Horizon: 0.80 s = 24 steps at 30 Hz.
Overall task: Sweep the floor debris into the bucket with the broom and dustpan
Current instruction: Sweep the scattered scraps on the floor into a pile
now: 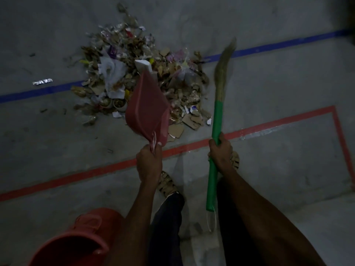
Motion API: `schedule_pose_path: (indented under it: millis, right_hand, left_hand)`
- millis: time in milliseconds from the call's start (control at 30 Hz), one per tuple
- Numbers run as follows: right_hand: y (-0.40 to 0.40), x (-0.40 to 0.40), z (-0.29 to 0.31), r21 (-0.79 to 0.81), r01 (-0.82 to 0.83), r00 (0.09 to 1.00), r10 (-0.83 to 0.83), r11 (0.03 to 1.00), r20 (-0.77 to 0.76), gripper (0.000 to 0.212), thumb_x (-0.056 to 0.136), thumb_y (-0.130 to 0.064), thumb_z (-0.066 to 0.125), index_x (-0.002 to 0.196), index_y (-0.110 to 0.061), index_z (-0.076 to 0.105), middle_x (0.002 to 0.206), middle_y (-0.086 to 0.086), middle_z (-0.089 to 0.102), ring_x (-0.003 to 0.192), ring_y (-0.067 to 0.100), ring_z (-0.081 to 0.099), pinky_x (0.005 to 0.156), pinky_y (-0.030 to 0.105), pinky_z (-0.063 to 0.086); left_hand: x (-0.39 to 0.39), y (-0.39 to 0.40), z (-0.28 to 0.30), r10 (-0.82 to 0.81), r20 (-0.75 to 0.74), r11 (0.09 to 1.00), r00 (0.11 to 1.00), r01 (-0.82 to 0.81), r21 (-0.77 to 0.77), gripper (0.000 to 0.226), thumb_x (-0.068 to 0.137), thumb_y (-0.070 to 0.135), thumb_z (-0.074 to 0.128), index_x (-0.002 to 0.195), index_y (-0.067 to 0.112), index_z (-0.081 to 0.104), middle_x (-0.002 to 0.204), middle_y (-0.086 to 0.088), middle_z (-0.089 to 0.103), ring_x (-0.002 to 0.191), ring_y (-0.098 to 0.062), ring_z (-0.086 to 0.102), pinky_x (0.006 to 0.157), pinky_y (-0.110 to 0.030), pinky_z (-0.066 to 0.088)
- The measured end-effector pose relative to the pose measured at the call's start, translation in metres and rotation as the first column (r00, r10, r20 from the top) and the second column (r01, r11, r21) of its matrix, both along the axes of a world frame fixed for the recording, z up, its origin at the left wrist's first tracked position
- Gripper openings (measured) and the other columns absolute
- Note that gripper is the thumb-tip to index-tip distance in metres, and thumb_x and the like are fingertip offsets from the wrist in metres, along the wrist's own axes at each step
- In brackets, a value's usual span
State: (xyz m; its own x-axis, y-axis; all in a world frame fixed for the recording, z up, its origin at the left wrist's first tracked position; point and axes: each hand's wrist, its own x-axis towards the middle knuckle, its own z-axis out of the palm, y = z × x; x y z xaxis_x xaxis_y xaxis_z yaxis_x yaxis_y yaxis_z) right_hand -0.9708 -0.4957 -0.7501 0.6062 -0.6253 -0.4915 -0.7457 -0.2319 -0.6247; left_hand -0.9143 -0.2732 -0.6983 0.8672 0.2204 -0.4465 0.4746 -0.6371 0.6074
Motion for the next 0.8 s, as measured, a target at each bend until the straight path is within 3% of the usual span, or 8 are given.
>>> schedule_pose_path:
  millis: [133, 200, 367, 600, 800]
  right_hand:
    - [0.018, 0.031, 0.025, 0.01, -0.19, 0.981, 0.189, 0.982, 0.052, 0.02, 0.098, -0.019, 0.058, 0.117, -0.013, 0.058, 0.08, 0.021, 0.066, 0.061, 0.031, 0.064, 0.051, 0.042, 0.056]
    - [0.036, 0.054, 0.038, 0.005, -0.288, 0.957, 0.288, 0.958, 0.039, 0.023, 0.095, -0.026, 0.06, 0.114, -0.013, 0.06, 0.077, 0.016, 0.066, 0.059, 0.027, 0.064, 0.053, 0.044, 0.057]
    - [0.103, 0.112, 0.057, 0.136, -0.492, 0.871, 0.488, 0.86, 0.064, 0.018, 0.098, -0.018, 0.059, 0.112, -0.007, 0.059, 0.068, 0.015, 0.062, 0.041, 0.019, 0.057, 0.038, 0.032, 0.047]
    - [0.216, 0.191, 0.044, 0.259, -0.706, 0.697, 0.712, 0.659, 0.087, 0.018, 0.097, -0.022, 0.059, 0.109, -0.009, 0.061, 0.075, 0.015, 0.066, 0.045, 0.018, 0.06, 0.041, 0.031, 0.05]
    - [0.315, 0.266, -0.01, 0.438, -0.776, 0.531, 0.844, 0.454, 0.067, 0.03, 0.103, -0.022, 0.053, 0.129, -0.007, 0.051, 0.085, 0.015, 0.063, 0.045, 0.017, 0.057, 0.041, 0.028, 0.049]
  left_hand:
    - [0.008, 0.022, 0.024, 0.206, -0.02, 0.977, 0.978, -0.207, -0.051, 0.038, 0.095, 0.034, 0.062, 0.075, 0.002, 0.063, 0.071, -0.013, 0.065, 0.068, -0.032, 0.063, 0.056, -0.027, 0.033]
    - [0.014, 0.043, 0.04, 0.331, -0.039, 0.941, 0.943, -0.333, -0.058, 0.036, 0.094, 0.035, 0.061, 0.08, 0.002, 0.067, 0.077, -0.014, 0.068, 0.074, -0.032, 0.065, 0.06, -0.028, 0.036]
    - [0.025, 0.108, 0.066, 0.488, -0.012, 0.872, 0.873, -0.488, -0.019, 0.034, 0.094, 0.036, 0.06, 0.093, 0.003, 0.071, 0.092, -0.017, 0.071, 0.087, -0.035, 0.066, 0.066, -0.029, 0.04]
    - [0.039, 0.19, 0.059, 0.684, 0.002, 0.728, 0.729, -0.684, 0.045, 0.035, 0.094, 0.039, 0.059, 0.1, 0.006, 0.071, 0.1, -0.017, 0.071, 0.094, -0.037, 0.065, 0.07, -0.032, 0.043]
    - [0.071, 0.245, 0.024, 0.815, -0.015, 0.577, 0.58, -0.808, 0.122, 0.038, 0.093, 0.037, 0.063, 0.101, 0.0, 0.069, 0.104, -0.025, 0.067, 0.1, -0.042, 0.063, 0.077, -0.038, 0.047]
